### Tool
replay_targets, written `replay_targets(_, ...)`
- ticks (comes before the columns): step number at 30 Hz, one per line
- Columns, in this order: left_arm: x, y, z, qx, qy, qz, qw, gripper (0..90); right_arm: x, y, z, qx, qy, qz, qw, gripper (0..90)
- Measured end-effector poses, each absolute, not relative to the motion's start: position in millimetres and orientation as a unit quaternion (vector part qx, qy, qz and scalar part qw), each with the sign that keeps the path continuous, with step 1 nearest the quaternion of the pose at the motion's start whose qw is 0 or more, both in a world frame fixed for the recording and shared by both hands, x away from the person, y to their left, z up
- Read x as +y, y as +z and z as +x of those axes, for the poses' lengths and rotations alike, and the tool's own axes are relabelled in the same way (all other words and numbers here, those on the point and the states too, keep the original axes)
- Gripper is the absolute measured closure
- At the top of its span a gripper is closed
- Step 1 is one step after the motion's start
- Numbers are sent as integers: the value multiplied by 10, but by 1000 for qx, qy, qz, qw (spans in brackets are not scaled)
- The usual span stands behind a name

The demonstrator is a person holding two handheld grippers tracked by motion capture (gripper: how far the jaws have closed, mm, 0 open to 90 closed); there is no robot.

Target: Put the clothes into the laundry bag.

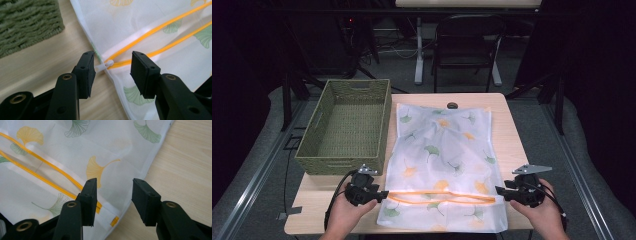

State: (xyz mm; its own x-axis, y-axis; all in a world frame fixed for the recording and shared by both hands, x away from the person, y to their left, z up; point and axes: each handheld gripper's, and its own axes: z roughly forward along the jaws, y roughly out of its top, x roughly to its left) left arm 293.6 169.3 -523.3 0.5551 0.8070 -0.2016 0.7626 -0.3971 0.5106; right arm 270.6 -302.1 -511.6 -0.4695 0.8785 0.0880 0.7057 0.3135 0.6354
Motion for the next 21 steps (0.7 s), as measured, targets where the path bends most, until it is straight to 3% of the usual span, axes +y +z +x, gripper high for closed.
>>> replay_targets(12, 1814, -5250, 2988, 484, 83, 813, 311, 508, -2805, -5222, 3001, 797, 335, 479, 152, 571)
replay_targets(21, 2046, -5349, 2981, 505, 109, 797, 313, 451, -2740, -5280, 2973, 795, 351, 453, 199, 484)
